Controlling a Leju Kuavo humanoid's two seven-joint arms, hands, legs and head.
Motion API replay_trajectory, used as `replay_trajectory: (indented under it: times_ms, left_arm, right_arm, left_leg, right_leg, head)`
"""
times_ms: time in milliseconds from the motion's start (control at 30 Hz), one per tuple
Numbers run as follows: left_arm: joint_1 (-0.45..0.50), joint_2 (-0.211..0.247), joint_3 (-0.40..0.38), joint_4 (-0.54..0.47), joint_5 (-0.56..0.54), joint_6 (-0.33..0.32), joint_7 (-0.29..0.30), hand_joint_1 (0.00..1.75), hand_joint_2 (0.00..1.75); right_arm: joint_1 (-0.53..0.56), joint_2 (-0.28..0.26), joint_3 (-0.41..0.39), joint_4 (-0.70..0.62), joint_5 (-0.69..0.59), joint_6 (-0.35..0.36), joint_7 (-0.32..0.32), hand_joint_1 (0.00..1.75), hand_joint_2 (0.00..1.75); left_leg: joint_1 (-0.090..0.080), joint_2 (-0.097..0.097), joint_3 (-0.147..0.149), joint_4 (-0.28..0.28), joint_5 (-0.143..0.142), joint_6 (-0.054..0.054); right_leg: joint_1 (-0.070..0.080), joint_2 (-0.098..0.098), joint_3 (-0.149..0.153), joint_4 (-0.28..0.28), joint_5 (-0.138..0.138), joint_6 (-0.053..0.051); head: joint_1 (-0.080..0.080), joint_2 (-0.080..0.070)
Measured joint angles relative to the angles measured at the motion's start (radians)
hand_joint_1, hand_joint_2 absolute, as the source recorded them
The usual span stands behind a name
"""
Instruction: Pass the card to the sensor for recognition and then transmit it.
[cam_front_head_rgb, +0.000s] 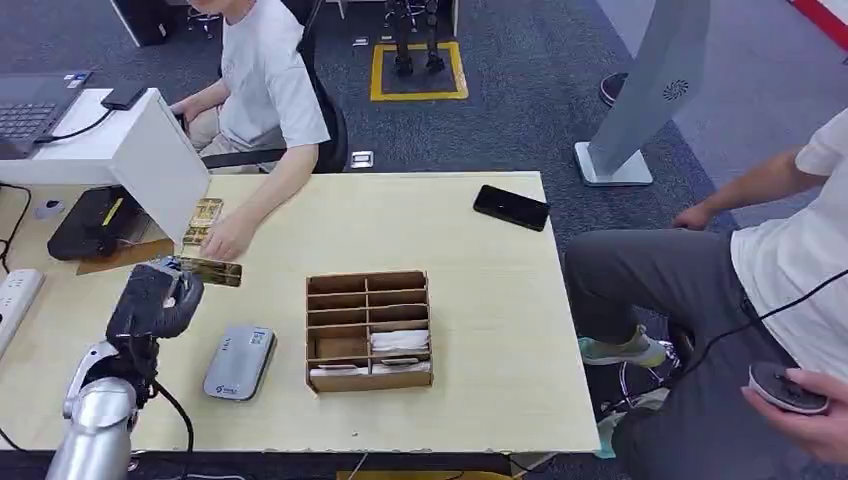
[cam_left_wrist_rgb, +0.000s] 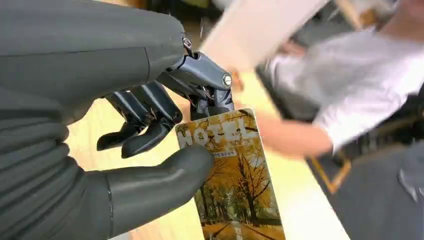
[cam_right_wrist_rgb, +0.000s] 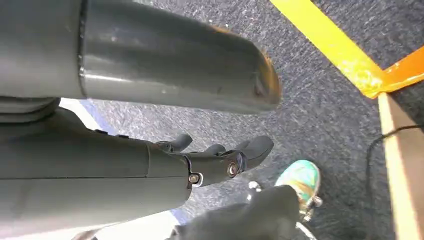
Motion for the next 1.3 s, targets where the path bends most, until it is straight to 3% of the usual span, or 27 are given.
replay_trajectory:
  times_ms: [133, 500, 867, 1300]
  left_arm:
    - [0.028, 0.011, 0.012, 0.000, 0.106, -0.053, 0.021, 1.75, 1.75]
    - [0.140, 0.016, 0.055, -0.007, 0.121, -0.023, 0.041, 1.75, 1.75]
    - [0.256, 0.003, 0.103, -0.088, 0.037, -0.013, 0.018, 1.75, 1.75]
    - [0.278, -0.024, 0.119, -0.103, -0.038, -0.017, 0.017, 1.75, 1.75]
  right_arm:
    - [0.013, 0.000, -0.014, 0.005, -0.002, -0.008, -0.003, 0.00, 0.00]
    - [0.019, 0.000, -0.038, 0.010, -0.007, -0.011, -0.008, 0.00, 0.00]
    - [0.020, 0.000, -0.057, 0.014, -0.010, -0.010, -0.008, 0.00, 0.00]
    - [0.020, 0.000, -0.060, 0.014, -0.006, -0.008, -0.014, 0.00, 0.00]
  left_leg:
    - [0.000, 0.000, 0.000, 0.000, 0.000, 0.000]
    - [0.000, 0.000, 0.000, 0.000, 0.000, 0.000]
    - [0.000, 0.000, 0.000, 0.000, 0.000, 0.000]
    - [0.000, -0.001, 0.000, 0.000, 0.000, 0.000]
  right_leg:
    - [0.000, 0.000, 0.000, 0.000, 0.000, 0.000]
    - [0.000, 0.000, 0.000, 0.000, -0.001, 0.000]
    - [0.000, 0.000, 0.000, 0.000, -0.001, 0.000]
    - [0.000, -0.001, 0.000, 0.000, -0.001, 0.000]
  head:
    - [0.000, 0.000]
    - [0.000, 0.000]
    - [0.000, 0.000]
    - [0.000, 0.000]
